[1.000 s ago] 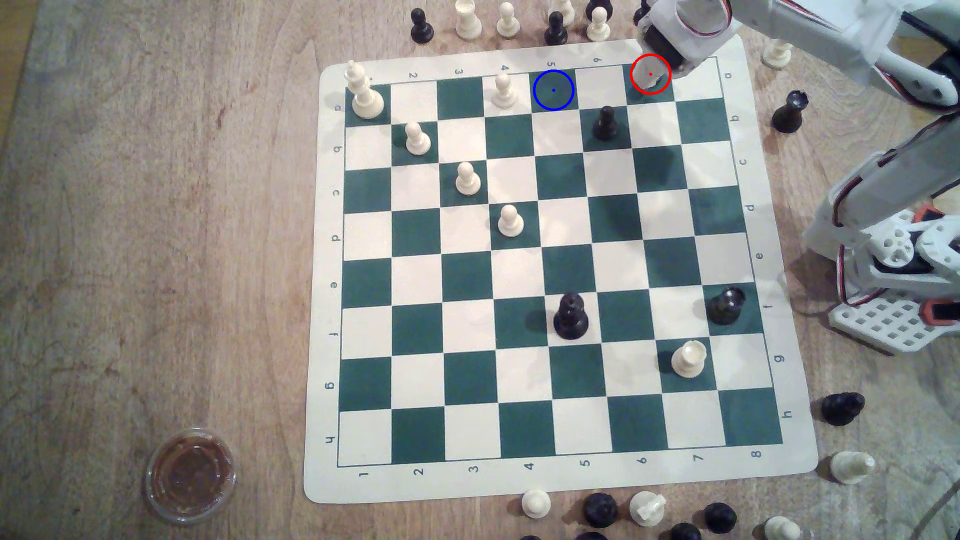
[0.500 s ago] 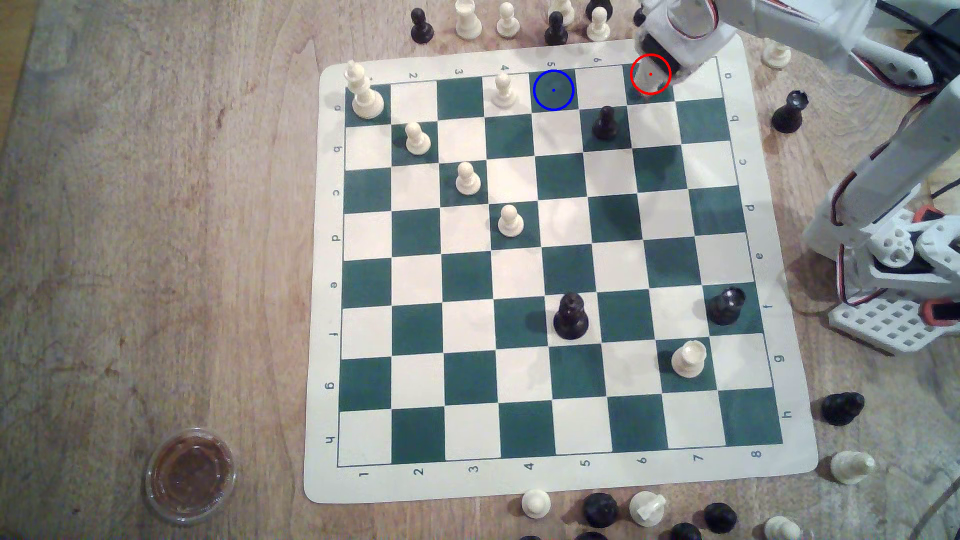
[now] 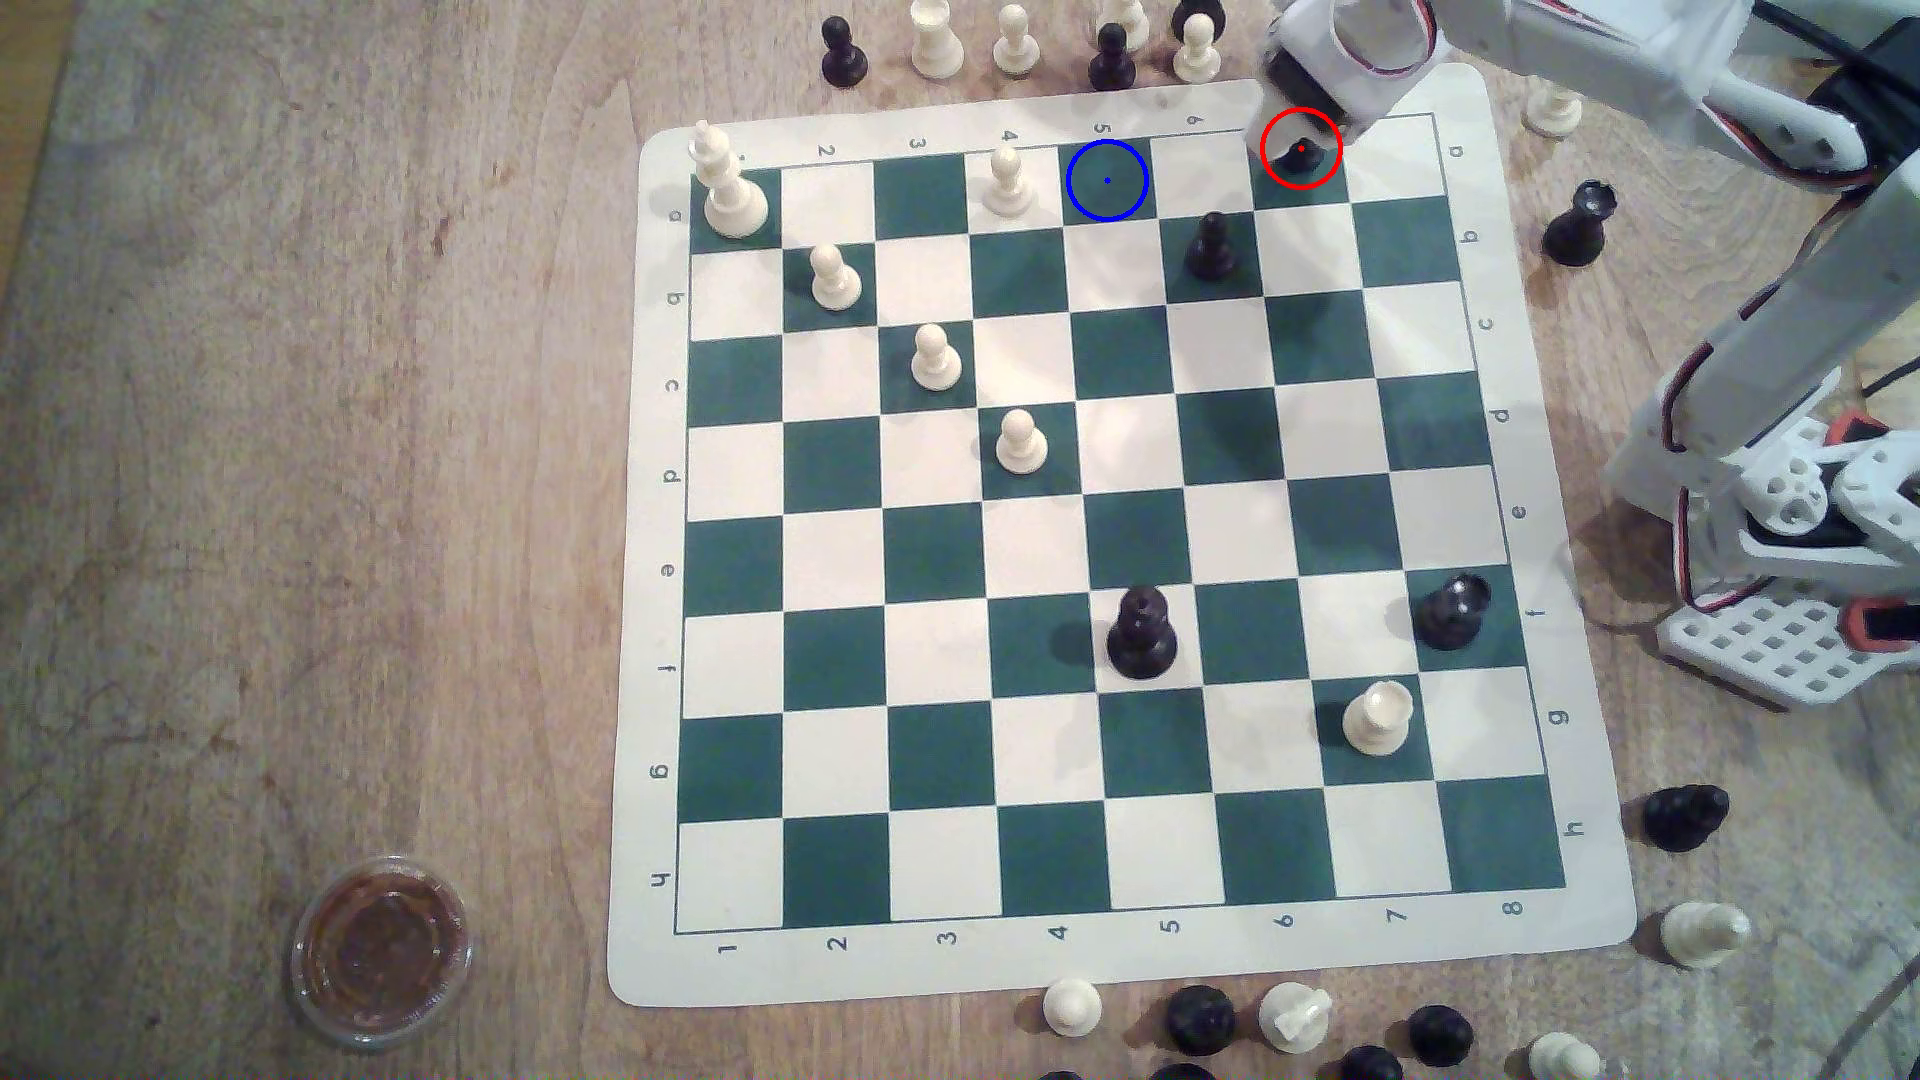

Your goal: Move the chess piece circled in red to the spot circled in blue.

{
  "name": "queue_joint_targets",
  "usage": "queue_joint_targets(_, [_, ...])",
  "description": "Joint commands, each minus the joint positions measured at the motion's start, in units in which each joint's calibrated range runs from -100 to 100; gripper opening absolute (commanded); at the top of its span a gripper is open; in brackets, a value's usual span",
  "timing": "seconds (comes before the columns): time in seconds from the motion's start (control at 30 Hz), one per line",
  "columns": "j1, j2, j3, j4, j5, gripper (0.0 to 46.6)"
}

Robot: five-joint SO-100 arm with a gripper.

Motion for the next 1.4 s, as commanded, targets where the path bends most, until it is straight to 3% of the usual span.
queue_joint_targets(0.0, [-0.29,-1.49,-2.65,-0.95,-0.29,13.8])
queue_joint_targets(0.63, [-1.15,-1.91,-1.29,-0.87,-1.03,6.9])
queue_joint_targets(0.73, [-1.54,-2.08,-1.11,-1.03,-1.37,0.7])
queue_joint_targets(1.13, [0.41,-5.22,-1.47,1.01,-0.88,0.3])
queue_joint_targets(1.37, [0.49,-11.93,-9.81,10.60,-0.54,0.3])
